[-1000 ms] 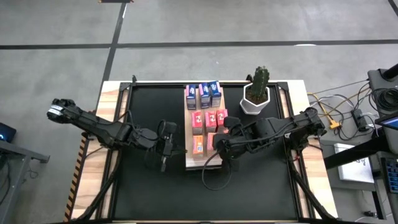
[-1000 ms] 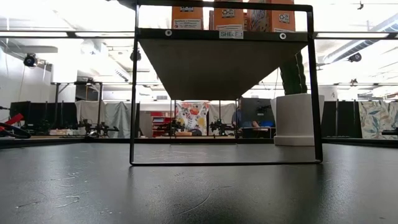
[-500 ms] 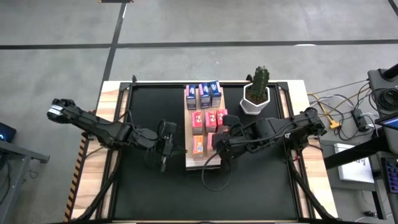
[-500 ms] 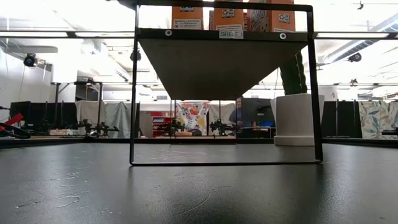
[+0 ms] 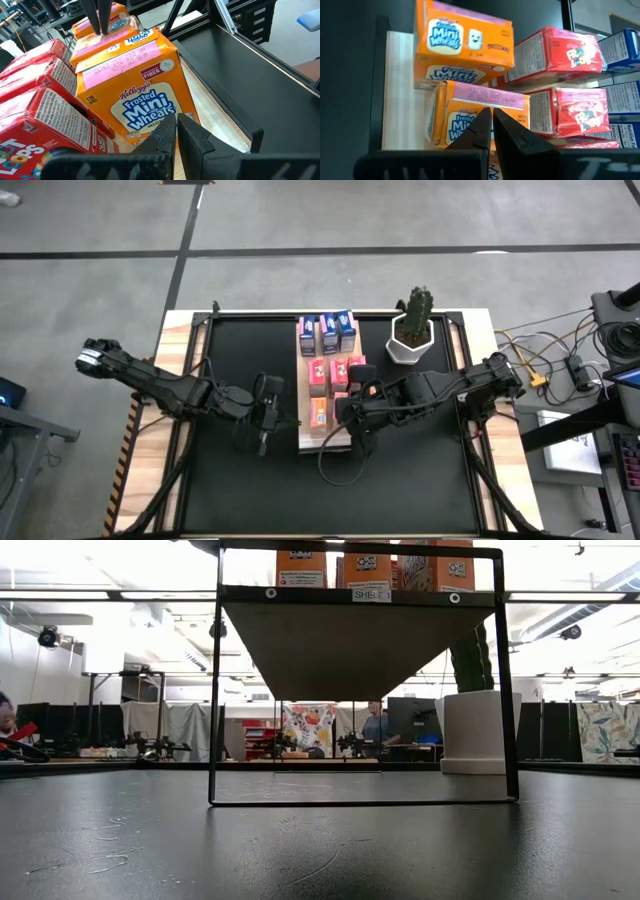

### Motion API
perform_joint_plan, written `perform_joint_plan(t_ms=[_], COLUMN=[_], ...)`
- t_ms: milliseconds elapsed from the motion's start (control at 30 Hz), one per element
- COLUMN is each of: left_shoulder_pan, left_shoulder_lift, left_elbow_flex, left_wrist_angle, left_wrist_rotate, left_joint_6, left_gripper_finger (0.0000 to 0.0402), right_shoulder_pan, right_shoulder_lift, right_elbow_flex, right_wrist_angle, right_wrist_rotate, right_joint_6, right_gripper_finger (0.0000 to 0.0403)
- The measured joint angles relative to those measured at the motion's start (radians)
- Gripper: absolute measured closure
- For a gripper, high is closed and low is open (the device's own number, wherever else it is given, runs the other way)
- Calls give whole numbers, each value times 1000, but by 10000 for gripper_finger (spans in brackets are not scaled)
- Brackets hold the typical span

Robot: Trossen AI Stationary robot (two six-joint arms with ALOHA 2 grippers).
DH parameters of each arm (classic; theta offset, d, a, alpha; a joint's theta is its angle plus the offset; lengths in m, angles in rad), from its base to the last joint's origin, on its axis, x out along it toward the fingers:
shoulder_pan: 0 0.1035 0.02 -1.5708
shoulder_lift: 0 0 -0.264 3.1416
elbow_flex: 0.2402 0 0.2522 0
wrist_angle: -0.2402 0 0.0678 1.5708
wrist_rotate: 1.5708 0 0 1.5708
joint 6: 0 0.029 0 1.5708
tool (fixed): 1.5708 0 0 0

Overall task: Stack cereal on shelf
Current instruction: Adjust the orange cereal boxes

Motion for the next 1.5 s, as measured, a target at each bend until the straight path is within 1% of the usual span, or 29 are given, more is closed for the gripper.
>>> perform_joint_plan(t_ms=[167, 500, 733, 1000, 1167, 1500], left_shoulder_pan=[0, 0, 0, 0, 0, 0], left_shoulder_lift=[0, 0, 0, 0, 0, 0], left_elbow_flex=[0, 0, 0, 0, 0, 0], left_wrist_angle=[0, 0, 0, 0, 0, 6], left_wrist_rotate=[0, 0, 0, 0, 0, 0], left_joint_6=[2, 2, 3, 3, 3, 3], left_gripper_finger=[402, 402, 402, 402, 402, 402], right_shoulder_pan=[2, 3, 3, 6, 7, 5], right_shoulder_lift=[-2, -2, -2, -4, -10, -9], right_elbow_flex=[-13, -13, -13, -13, -13, -13], right_wrist_angle=[0, 23, 22, 22, 24, 26], right_wrist_rotate=[-4, -56, -60, -63, -91, -87], right_joint_6=[-4, -63, -87, -85, -87, -89], right_gripper_finger=[390, 390, 390, 390, 390, 390])
